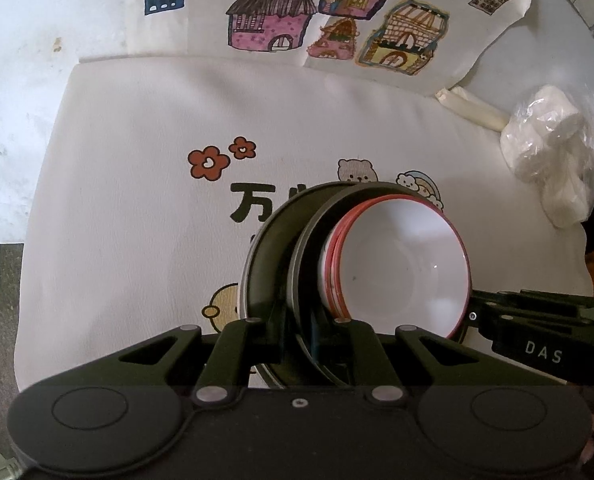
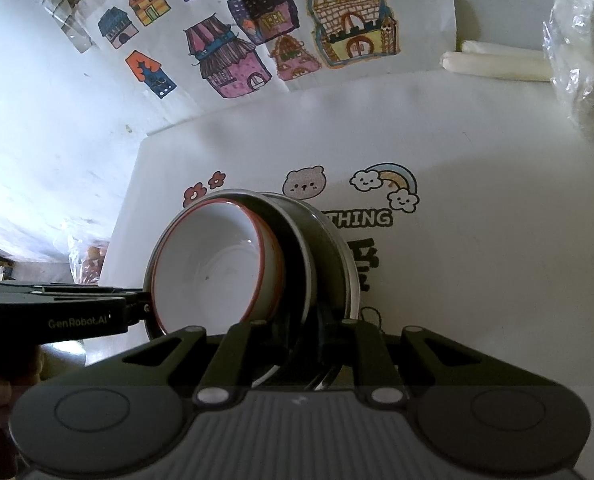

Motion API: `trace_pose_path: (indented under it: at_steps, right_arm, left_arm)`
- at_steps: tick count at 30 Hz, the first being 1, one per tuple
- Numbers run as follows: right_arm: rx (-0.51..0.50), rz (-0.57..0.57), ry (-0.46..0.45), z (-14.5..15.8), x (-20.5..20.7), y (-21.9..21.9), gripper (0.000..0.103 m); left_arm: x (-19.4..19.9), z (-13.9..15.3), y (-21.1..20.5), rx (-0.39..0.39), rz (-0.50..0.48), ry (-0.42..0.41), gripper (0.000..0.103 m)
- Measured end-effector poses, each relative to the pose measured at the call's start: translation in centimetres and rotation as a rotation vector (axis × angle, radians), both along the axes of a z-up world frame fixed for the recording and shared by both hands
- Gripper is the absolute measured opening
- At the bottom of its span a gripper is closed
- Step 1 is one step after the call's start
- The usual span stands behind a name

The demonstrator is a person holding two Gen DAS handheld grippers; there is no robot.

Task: Organize plates and bowls
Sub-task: 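Lower the steel bowl onto the stacked steel plates with both tools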

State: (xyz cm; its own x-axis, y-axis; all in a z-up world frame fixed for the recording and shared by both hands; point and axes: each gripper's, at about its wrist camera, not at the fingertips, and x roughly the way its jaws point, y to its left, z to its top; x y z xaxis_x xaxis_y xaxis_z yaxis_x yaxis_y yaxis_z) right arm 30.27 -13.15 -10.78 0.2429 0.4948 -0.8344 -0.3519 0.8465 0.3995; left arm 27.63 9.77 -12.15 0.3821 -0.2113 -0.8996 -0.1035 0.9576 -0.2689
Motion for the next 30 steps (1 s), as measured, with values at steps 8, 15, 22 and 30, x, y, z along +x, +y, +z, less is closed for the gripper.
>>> trace_pose_path:
  at_steps: [8, 15, 22, 30]
  right_arm:
    - [0.004, -0.009, 0.005, 0.06, -0.03, 0.02, 0.017]
    - [0.002, -0.014, 0.001, 0.02, -0.18, 0.01, 0.017]
    - [0.001, -0.015, 0.000, 0.01, -0.17, 0.02, 0.017]
    - [-0.015, -0.038, 0.000, 0.10, -0.22, 0.10, 0.019]
  left_arm:
    - [-0.10, 0.09, 0.10, 0.009, 0.006, 0.001, 0.010]
    - [-0.10, 0.16, -0.03, 0.021, 0.003, 0.001, 0.011]
    - [-0.09, 0.18, -0.14, 0.028, 0.006, 0.001, 0.012]
    - [-0.08, 0.32, -0.28, 0.052, 0.013, 0.006, 0.016]
